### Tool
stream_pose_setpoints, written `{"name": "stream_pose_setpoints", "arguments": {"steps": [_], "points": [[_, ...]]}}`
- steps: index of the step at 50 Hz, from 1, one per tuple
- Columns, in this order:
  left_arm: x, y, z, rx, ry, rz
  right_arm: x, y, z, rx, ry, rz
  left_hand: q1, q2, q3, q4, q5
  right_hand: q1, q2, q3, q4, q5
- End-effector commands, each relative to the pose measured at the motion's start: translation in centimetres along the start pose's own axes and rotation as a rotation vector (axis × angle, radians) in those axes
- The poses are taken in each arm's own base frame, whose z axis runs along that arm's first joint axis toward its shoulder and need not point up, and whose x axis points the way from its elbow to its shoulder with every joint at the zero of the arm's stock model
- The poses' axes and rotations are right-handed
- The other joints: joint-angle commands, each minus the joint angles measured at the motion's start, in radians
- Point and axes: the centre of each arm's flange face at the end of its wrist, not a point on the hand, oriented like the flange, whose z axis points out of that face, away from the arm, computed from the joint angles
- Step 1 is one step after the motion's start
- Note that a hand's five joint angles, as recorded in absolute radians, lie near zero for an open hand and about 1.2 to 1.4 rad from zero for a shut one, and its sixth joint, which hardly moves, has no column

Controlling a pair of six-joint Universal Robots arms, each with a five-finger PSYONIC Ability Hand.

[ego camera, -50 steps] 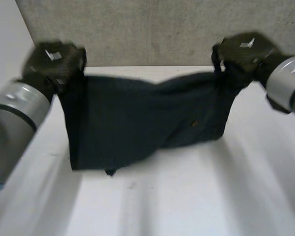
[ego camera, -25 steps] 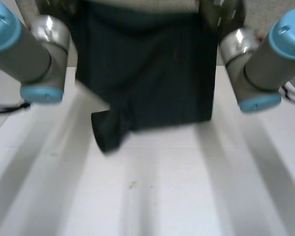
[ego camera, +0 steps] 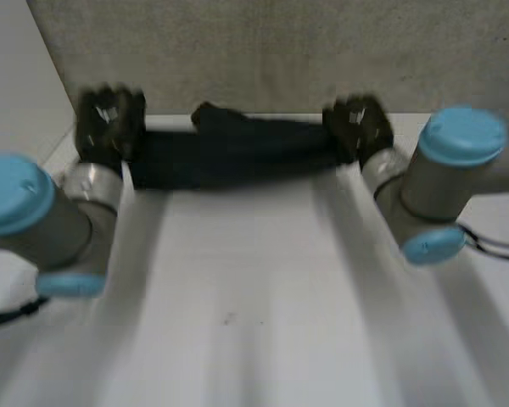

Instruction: Fold the shorts.

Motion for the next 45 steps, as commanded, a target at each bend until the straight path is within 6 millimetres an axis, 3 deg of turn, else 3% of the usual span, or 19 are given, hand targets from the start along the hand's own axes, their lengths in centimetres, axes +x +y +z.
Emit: {"name": "stream_pose_setpoints", "arguments": {"steps": [1, 5, 10, 11, 17, 21, 24, 28, 32, 36, 39, 40, 45], "points": [[2.0, 5.8, -3.9, -0.237, 0.1, 0.031, -2.8, 5.8, -2.3, -0.242, -0.114, -0.061, 0.238, 0.196, 0.201, 0.193, 0.262, 0.42, 0.218, 0.195, 0.204, 0.232], [1.8, 5.9, -6.0, -0.356, 0.147, 0.099, -2.5, 5.5, -4.0, -0.335, -0.156, -0.062, 0.238, 0.196, 0.201, 0.193, 0.262, 0.42, 0.218, 0.195, 0.204, 0.232], [0.2, 2.7, -9.0, -0.49, 0.197, 0.2, -0.9, 1.1, -8.1, -0.457, -0.234, -0.067, 0.238, 0.196, 0.201, 0.193, 0.262, 0.42, 0.218, 0.195, 0.204, 0.232], [-0.5, 0.6, -10.5, -0.534, 0.215, 0.211, -0.8, 0.4, -9.0, -0.485, -0.257, -0.073, 0.238, 0.196, 0.201, 0.193, 0.262, 0.42, 0.218, 0.195, 0.204, 0.232], [-1.8, -3.8, -15.6, -0.685, 0.32, 0.226, -1.1, -2.0, -15.2, -0.66, -0.499, -0.165, 0.238, 0.196, 0.201, 0.193, 0.262, 0.42, 0.218, 0.195, 0.204, 0.232], [-1.7, -5.5, -18.3, -0.77, 0.447, 0.224, -1.2, -3.5, -18.3, -0.704, -0.617, -0.213, 0.238, 0.196, 0.201, 0.193, 0.262, 0.42, 0.218, 0.195, 0.204, 0.232], [-1.4, -5.9, -19.1, -0.786, 0.508, 0.227, -1.1, -4.4, -19.0, -0.688, -0.633, -0.215, 0.238, 0.196, 0.201, 0.193, 0.262, 0.42, 0.218, 0.195, 0.204, 0.232], [-1.2, -5.9, -17.6, -0.698, 0.498, 0.238, -0.7, -4.6, -18.3, -0.646, -0.615, -0.202, 0.238, 0.196, 0.201, 0.193, 0.262, 0.42, 0.218, 0.195, 0.204, 0.232], [-0.7, -4.8, -13.4, -0.537, 0.424, 0.249, -0.4, -3.5, -16.2, -0.646, -0.544, -0.161, 0.238, 0.196, 0.201, 0.193, 0.262, 0.42, 0.218, 0.195, 0.204, 0.232], [0.2, -3.3, -6.7, -0.354, 0.316, 0.263, 0.3, -2.0, -12.8, -0.653, -0.406, -0.119, 0.238, 0.196, 0.201, 0.193, 0.262, 0.42, 0.218, 0.195, 0.204, 0.232], [1.0, -2.5, -3.5, -0.283, 0.27, 0.273, 0.8, -1.7, -11.1, -0.616, -0.321, -0.123, 0.238, 0.196, 0.201, 0.193, 0.262, 0.42, 0.218, 0.195, 0.204, 0.232], [2.1, -2.2, -1.5, -0.237, 0.248, 0.277, 0.9, -1.2, -9.8, -0.584, -0.275, -0.128, 0.238, 0.196, 0.201, 0.193, 0.262, 0.42, 0.218, 0.195, 0.204, 0.232], [5.2, -0.5, 3.4, -0.158, 0.186, 0.28, 1.1, 0.1, -6.2, -0.462, -0.167, -0.154, 0.238, 0.196, 0.201, 0.193, 0.262, 0.42, 0.218, 0.195, 0.204, 0.232]]}}
